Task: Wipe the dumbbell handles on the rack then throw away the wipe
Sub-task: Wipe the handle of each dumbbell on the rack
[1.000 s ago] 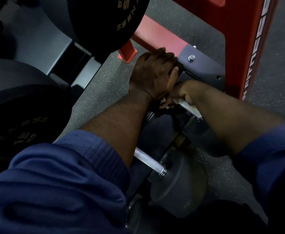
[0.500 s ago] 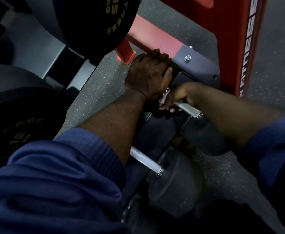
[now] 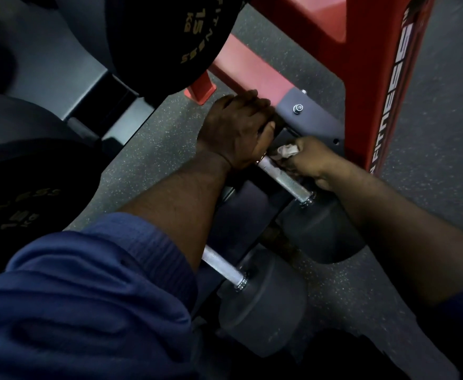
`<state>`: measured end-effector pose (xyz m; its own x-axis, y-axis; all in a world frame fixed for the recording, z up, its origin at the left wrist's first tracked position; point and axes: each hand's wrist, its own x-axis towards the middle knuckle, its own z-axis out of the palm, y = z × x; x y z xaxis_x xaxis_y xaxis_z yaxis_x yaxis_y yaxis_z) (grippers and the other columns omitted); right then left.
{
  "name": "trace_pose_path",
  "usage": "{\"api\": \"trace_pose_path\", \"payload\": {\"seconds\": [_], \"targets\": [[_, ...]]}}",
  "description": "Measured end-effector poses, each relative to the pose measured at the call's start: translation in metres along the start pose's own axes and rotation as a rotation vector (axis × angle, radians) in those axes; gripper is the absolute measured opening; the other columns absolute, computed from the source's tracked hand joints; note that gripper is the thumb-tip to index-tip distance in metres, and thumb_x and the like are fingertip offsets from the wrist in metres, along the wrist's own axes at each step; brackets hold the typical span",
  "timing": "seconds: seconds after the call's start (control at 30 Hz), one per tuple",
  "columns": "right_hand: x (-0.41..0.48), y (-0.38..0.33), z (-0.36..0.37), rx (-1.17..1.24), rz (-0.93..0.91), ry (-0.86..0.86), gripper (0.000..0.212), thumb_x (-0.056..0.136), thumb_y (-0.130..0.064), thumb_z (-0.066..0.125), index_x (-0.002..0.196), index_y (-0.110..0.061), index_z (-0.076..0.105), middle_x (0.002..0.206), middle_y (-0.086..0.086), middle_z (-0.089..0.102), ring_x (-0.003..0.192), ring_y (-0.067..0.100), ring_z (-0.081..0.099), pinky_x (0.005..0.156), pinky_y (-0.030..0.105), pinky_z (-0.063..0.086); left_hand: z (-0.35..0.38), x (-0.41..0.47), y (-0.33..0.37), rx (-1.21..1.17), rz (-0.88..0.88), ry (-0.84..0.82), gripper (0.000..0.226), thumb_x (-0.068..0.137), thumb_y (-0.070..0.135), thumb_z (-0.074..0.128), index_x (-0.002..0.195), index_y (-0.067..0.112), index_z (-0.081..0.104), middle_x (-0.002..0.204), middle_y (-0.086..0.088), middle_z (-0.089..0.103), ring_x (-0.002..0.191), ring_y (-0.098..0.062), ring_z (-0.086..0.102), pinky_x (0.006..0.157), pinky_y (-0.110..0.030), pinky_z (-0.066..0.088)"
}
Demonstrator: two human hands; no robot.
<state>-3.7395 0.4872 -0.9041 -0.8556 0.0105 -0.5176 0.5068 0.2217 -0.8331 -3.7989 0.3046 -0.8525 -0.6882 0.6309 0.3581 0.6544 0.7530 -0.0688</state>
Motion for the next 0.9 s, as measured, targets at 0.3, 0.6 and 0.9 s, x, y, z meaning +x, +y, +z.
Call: {"api": "trace_pose_path", "payload": {"seconds": [0.3,0.6,0.9], "targets": [[-0.01,-0.005,-0.03,0.384,0.119,-0.108,0.014,0.087,-0.008,0.074,0.1,-0.013,0.071,0.096,0.009,0.073,0.078,0.018,0.067,0.068,0.027,0.055,0.0,0.0,0.0,-0.005,0.0,0.021,0.039,0.1,0.041,0.05,0.122,0.021,0.075,0.129,0.002,0.072,0.13,-0.023,0.06,0.104,-0.042,0.044],[-0.006,-0.005,-0.021,0.397,0.168,-0.069,0.005,0.098,-0.025,0.063,0.095,-0.028,0.059,0.067,-0.003,0.052,0.05,0.013,0.05,0.059,0.033,0.05,0.0,-0.001,0.0,-0.009,-0.007,0.026,0.04,0.1,0.043,0.05,0.123,0.022,0.075,0.129,0.003,0.072,0.132,-0.022,0.059,0.104,-0.043,0.043],[-0.006,-0.002,-0.011,0.305,0.099,-0.113,0.014,0.077,-0.018,0.06,0.087,-0.02,0.07,0.092,-0.003,0.07,0.096,0.022,0.058,0.083,0.039,0.038,0.001,-0.002,0.0,-0.012,-0.013,0.049,0.038,0.099,0.043,0.053,0.121,0.021,0.075,0.127,0.003,0.073,0.13,-0.023,0.061,0.103,-0.044,0.045]]}}
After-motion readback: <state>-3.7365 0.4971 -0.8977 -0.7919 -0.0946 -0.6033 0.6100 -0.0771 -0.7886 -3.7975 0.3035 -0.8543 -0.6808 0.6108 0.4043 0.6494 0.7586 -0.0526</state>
